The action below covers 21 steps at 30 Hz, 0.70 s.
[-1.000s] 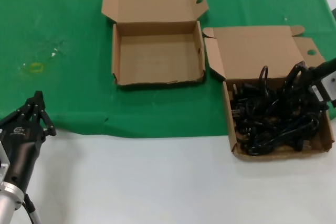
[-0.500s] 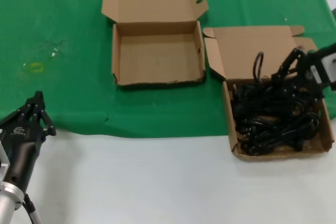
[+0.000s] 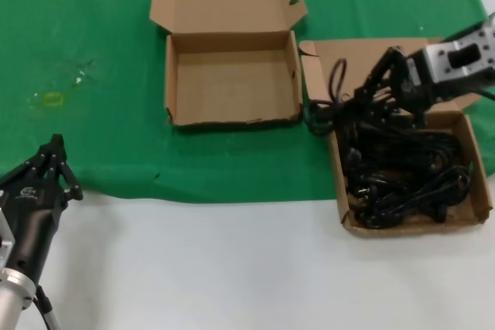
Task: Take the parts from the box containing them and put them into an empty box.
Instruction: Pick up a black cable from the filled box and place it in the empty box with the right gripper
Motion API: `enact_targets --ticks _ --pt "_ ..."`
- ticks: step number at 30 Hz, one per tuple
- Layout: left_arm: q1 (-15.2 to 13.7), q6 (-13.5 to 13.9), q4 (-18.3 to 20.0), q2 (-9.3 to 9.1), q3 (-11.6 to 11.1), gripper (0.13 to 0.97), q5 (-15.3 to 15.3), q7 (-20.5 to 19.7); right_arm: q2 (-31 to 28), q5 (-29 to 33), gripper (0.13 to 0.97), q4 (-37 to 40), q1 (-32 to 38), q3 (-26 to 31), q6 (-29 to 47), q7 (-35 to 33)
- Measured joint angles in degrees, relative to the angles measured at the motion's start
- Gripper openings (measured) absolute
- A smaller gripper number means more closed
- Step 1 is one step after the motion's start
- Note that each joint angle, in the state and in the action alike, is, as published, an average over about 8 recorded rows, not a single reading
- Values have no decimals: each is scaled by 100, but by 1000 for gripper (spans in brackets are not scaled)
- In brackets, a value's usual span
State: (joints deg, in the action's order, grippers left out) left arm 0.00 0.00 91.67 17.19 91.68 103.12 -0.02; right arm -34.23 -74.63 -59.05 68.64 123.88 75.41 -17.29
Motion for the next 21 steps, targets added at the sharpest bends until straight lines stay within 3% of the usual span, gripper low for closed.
enact_targets --ticks 21 --pt "0 0 0 0 0 144 0 0 298 210 209 24 591 190 108 376"
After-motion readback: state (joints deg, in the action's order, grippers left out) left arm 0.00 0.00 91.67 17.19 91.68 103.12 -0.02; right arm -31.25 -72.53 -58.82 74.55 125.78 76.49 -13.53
